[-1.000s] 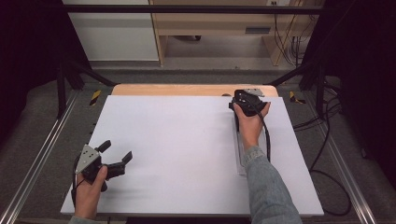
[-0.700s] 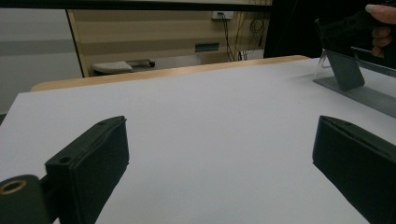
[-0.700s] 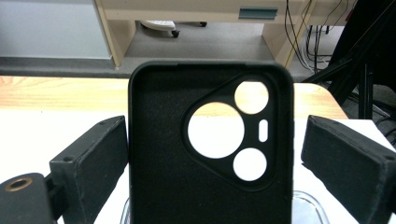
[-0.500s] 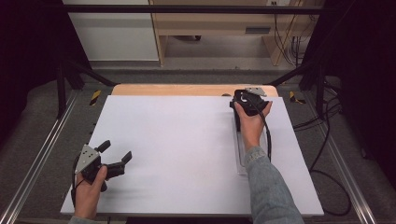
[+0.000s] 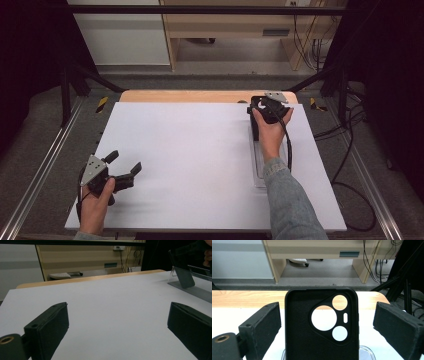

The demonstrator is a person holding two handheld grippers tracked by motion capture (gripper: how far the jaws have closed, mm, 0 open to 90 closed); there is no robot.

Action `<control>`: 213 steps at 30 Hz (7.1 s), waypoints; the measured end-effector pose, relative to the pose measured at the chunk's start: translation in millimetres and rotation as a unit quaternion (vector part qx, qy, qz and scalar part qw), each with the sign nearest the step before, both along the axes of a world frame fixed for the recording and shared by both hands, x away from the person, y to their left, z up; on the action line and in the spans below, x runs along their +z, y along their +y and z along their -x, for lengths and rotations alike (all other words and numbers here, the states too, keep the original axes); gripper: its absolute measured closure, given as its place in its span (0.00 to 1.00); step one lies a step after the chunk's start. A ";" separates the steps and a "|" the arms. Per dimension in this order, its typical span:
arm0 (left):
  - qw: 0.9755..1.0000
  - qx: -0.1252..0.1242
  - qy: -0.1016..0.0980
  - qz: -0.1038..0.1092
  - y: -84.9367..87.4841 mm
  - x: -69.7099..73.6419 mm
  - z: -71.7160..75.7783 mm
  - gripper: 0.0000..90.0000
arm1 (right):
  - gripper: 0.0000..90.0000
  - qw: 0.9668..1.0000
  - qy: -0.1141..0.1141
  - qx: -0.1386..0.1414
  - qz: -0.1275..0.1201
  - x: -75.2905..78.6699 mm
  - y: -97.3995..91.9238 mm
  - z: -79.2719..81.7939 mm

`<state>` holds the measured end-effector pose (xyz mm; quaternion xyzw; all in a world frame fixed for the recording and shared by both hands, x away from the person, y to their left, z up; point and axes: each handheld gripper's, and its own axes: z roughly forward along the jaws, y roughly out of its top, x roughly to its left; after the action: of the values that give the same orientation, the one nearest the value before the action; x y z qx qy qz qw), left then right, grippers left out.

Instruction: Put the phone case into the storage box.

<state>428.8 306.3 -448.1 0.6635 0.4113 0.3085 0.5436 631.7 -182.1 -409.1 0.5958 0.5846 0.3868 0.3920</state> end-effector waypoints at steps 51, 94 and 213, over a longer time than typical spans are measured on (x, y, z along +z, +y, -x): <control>1.000 0.001 0.000 0.001 -0.3 0.3 1.1 0.04 | 0.08 0.997 -0.024 0.059 -0.036 36.5 1.0 31.1; 1.000 -0.002 0.001 0.003 -1.8 -0.2 2.7 0.04 | 0.13 0.992 -0.034 0.116 -0.048 60.8 -2.9 57.6; 1.000 -0.006 -0.007 -0.003 34.1 3.1 27.6 0.02 | 0.05 0.965 -0.106 0.240 -0.025 81.5 -40.1 142.7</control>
<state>401.3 340.5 -445.0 0.6651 0.4027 0.3113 0.5463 489.1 -222.1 -327.7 0.4035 0.6555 0.5449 0.3324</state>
